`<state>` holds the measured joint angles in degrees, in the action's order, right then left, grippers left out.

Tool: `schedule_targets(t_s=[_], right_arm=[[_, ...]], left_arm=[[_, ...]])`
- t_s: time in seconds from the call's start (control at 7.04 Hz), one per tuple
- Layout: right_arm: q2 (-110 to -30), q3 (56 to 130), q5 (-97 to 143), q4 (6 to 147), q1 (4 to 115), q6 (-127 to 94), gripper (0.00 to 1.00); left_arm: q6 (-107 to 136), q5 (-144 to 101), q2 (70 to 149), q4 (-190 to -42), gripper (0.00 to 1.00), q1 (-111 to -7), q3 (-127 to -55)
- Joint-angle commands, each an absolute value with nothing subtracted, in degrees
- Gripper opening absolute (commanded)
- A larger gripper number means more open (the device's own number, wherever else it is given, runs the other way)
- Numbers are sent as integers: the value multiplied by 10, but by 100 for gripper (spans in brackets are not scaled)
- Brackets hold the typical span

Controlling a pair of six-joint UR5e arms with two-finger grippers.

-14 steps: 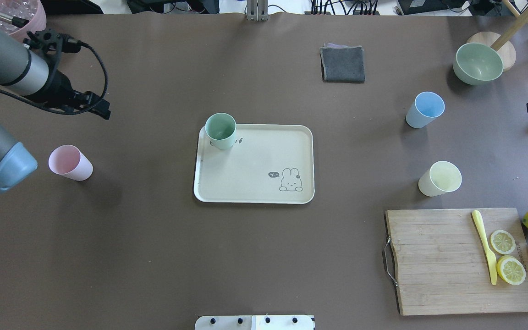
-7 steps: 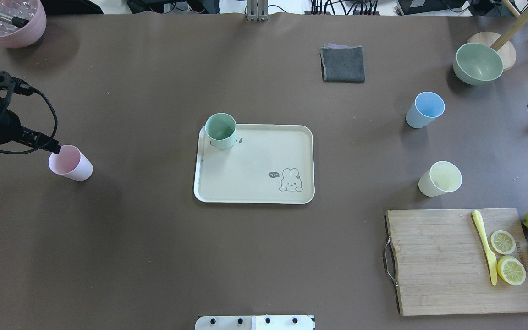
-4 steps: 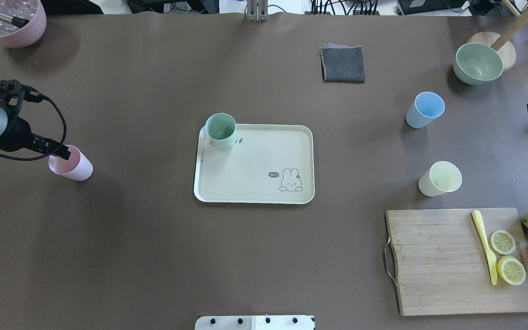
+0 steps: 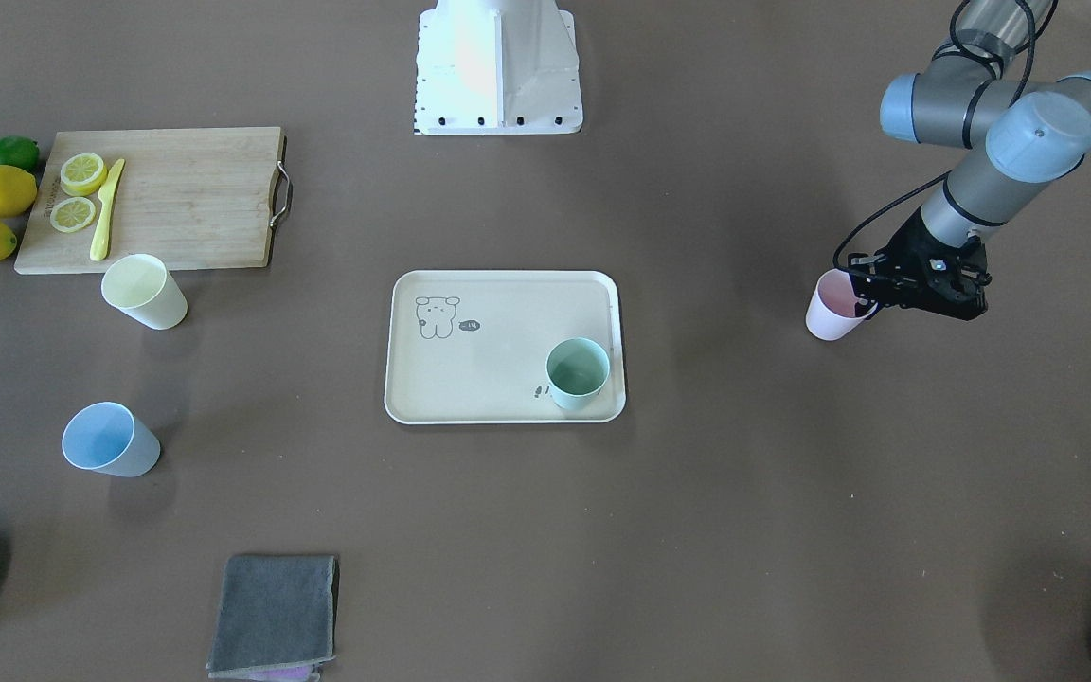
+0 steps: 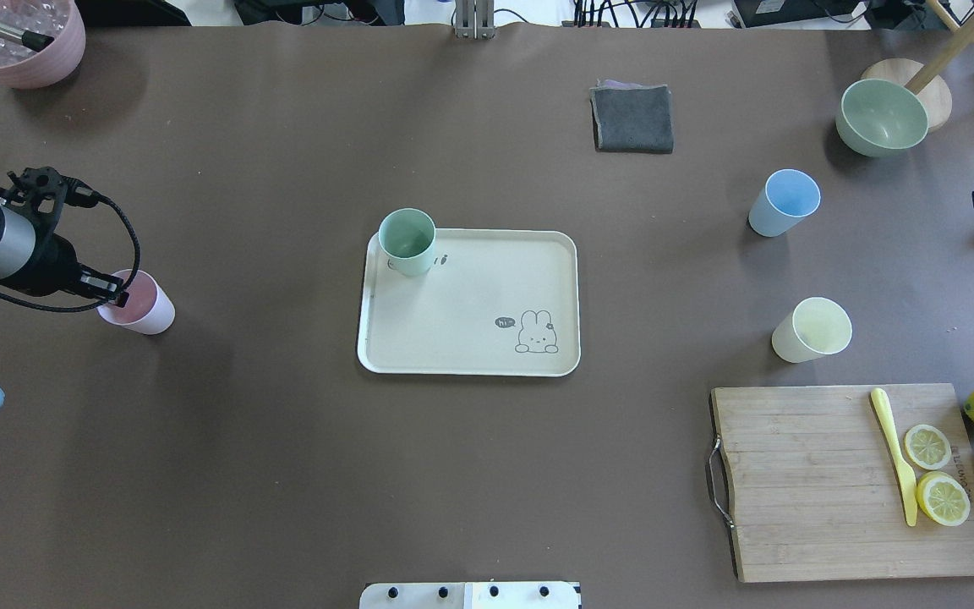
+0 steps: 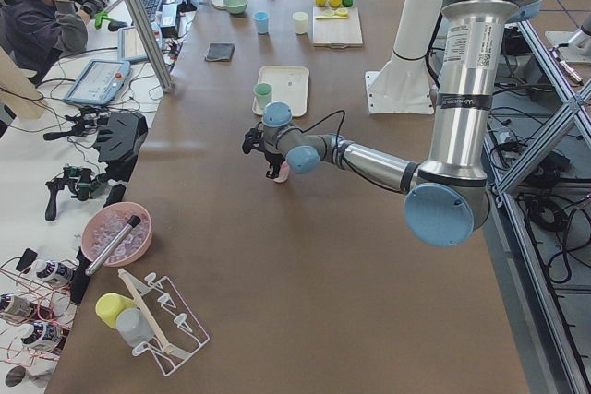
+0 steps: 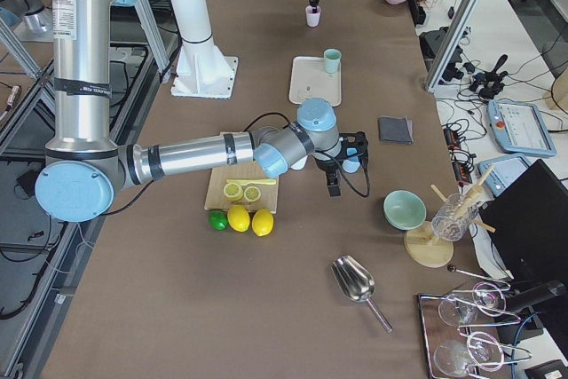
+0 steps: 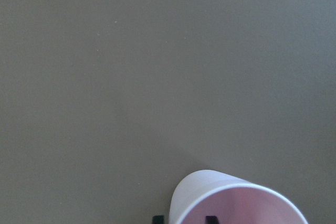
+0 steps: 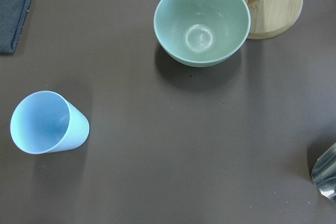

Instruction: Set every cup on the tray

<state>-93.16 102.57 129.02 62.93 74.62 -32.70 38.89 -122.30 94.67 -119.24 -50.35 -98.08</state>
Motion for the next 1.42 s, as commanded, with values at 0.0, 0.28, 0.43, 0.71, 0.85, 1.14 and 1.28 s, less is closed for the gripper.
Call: schedule_targets(t_s=[0.0, 0.28, 0.43, 0.71, 0.85, 1.14, 1.28], right_arm=[[-932, 1026, 1290, 629, 746, -328, 100], [-932, 1026, 1290, 629, 746, -328, 100], [-933, 1027, 1290, 629, 746, -328, 100], [-933, 1026, 1290, 630, 746, -328, 100], [-933, 1026, 1291, 629, 746, -328, 100], [-933, 1026, 1291, 630, 746, -328, 100], [-933, 1026, 1291, 630, 746, -328, 100]], left_arm=[[395, -1226, 974, -1169, 0, -504, -992], [429, -1223, 1052, -1056, 0, -504, -1021], [478, -1223, 1089, -1029, 0, -489, -1025], [570, -1189, 1139, -1026, 0, -414, -1017], [577, -1159, 1164, -998, 0, -390, -1014], [628, -1142, 1221, -975, 0, -357, -984], [643, -1124, 1239, -974, 0, -347, -972]])
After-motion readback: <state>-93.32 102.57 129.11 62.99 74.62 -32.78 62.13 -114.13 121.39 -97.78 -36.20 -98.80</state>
